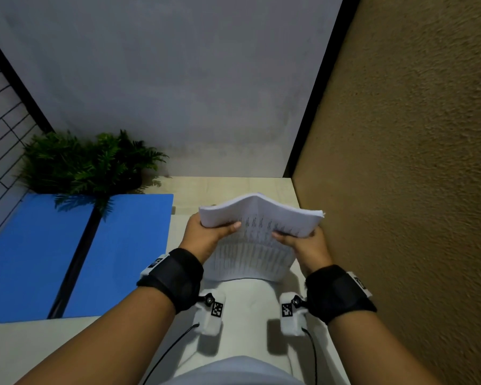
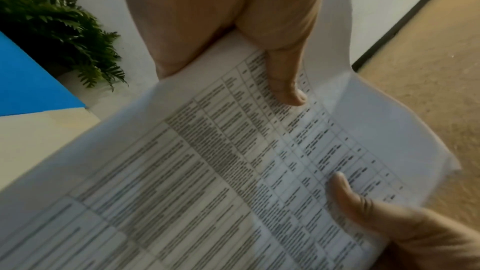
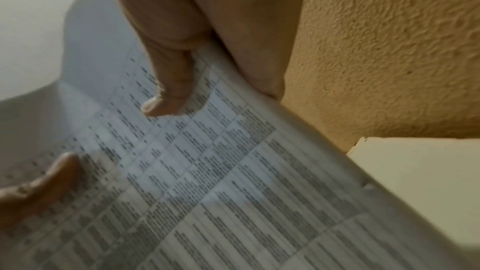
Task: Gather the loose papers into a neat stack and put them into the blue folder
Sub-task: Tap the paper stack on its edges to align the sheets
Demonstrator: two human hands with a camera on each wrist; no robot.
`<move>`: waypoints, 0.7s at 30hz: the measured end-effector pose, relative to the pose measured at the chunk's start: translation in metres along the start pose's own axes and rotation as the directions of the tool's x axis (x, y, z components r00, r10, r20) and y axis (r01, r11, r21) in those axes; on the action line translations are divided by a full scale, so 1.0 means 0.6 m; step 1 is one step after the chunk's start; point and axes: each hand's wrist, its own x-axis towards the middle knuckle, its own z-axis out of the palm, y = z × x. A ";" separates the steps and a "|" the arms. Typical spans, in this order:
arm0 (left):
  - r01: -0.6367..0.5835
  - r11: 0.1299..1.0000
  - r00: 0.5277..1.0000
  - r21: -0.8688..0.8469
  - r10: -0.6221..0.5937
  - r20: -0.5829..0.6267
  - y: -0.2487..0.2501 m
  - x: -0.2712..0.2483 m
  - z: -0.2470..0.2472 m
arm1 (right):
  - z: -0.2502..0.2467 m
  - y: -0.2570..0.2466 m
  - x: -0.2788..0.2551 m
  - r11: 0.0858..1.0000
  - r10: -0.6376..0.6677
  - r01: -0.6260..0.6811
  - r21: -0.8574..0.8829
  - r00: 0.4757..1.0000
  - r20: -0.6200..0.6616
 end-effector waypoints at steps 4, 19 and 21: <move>-0.064 0.998 0.998 -0.015 0.064 -0.020 0.024 -0.002 -0.015 | 0.004 -0.023 -0.017 0.992 -0.119 0.120 0.029 0.992 -0.048; -0.213 0.977 0.975 0.019 0.214 -0.058 -0.003 -0.024 -0.021 | 0.043 -0.025 -0.066 0.708 -0.604 0.496 -0.503 0.794 -0.066; -0.193 0.981 0.981 -0.008 0.192 -0.040 -0.007 -0.023 -0.021 | 0.040 -0.030 -0.062 0.765 -0.558 0.448 -0.462 0.820 -0.128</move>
